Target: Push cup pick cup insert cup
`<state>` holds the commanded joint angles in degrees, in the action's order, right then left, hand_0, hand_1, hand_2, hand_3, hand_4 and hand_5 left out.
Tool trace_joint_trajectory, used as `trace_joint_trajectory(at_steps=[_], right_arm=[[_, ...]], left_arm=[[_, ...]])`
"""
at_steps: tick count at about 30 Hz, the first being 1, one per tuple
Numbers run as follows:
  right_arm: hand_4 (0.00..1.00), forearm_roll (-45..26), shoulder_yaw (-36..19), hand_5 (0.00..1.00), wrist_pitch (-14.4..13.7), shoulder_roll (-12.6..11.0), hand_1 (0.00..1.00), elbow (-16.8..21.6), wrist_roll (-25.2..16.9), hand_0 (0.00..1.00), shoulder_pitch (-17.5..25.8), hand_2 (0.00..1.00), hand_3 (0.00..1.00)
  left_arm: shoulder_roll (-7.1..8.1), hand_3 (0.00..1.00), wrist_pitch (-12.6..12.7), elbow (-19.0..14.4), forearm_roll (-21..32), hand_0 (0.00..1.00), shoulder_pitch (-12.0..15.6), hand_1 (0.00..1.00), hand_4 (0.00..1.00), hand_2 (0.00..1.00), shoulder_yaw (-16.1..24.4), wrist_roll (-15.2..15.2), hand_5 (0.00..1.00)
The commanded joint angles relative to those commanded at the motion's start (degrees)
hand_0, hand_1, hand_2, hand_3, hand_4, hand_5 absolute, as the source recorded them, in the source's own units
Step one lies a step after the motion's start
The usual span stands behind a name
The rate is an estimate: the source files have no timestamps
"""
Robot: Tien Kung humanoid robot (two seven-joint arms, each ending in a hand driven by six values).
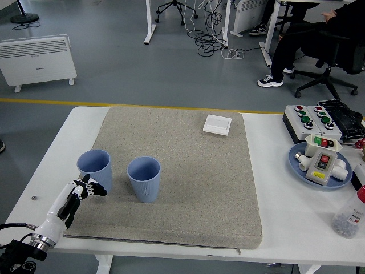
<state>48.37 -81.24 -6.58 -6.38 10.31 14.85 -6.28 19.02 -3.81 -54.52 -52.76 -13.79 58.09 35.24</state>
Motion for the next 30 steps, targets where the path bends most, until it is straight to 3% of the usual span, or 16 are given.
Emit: trace_joint_trajectory(at_steps=[20, 30], right_arm=[[0.106, -0.1, 0.2, 0.567, 0.0, 0.0, 0.609, 0.0, 0.1, 0.749, 0.0, 0.585, 0.581], [0.106, 0.0, 0.1, 0.567, 0.0, 0.1, 0.609, 0.0, 0.1, 0.750, 0.2, 0.586, 0.581]], left_arm=[[-1.30, 0.439, -0.7, 4.9, 2.7, 0.561, -4.6, 0.533, 0.559, 0.493, -3.6, 0.2, 0.998], [-1.13, 0.439, -0.9, 7.3, 3.3, 0.564, -6.4, 0.537, 0.559, 0.498, -4.9, 0.6, 0.998]])
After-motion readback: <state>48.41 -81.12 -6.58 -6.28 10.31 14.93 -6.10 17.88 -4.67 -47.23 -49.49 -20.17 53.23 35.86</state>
